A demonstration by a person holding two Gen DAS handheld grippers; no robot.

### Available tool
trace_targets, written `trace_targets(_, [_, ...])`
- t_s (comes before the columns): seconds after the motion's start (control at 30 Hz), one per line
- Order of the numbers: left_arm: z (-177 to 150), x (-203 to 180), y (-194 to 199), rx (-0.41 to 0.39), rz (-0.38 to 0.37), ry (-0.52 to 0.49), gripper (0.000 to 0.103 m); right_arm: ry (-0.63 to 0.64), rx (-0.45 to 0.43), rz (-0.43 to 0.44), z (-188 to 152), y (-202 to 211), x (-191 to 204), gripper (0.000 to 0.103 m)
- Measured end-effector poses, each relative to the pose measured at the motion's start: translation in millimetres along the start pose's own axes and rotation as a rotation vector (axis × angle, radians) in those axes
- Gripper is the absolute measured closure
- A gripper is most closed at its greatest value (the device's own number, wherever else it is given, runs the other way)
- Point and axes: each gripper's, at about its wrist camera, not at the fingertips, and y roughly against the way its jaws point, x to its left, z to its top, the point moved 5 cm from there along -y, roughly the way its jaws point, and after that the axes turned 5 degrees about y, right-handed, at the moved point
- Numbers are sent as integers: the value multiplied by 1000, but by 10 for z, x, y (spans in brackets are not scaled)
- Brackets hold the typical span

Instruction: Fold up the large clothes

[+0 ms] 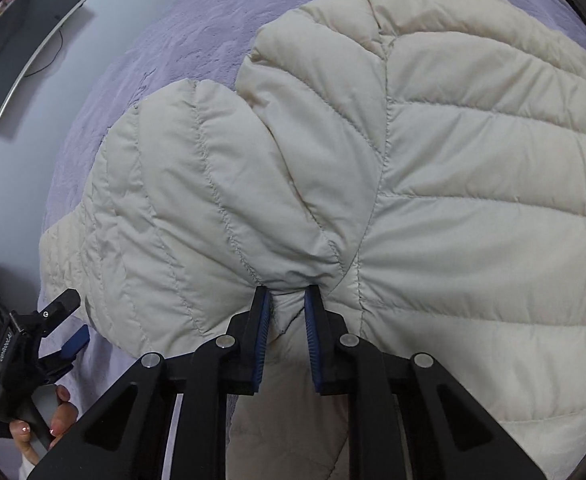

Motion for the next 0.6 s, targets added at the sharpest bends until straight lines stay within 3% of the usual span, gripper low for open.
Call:
trace_targets(0.1, [104, -4, -42, -49, 5, 25, 0, 34, -2, -26, -3, -11, 21, 85])
trace_targets(0.17, [152, -7, -26, -89, 8, 50, 10, 39, -5, -31, -7, -5, 49, 85])
trace_targets(0.23, [200, 2, -4, -108, 34, 48, 50, 34, -8, -26, -11, -1, 50, 85])
trace_targets(0.27, [209, 12, 30, -111, 25, 48, 59, 34, -10, -24, -20, 1, 78, 85])
trace_targets(0.3, [247, 7, 43, -107, 1, 48, 83, 36, -12, -24, -21, 0, 78, 85])
trace_targets(0.33, [272, -17, 61, -96, -39, 43, 95, 39, -14, -24, -31, -6, 128, 85])
trace_targets(0.47, [355, -299, 304, -132, -112, -34, 95, 40, -20, -23, -53, -7, 117, 85])
trace_targets(0.6, [381, -864, 643, -169, -220, -156, 95, 34, -27, -18, -86, 6, 85, 85])
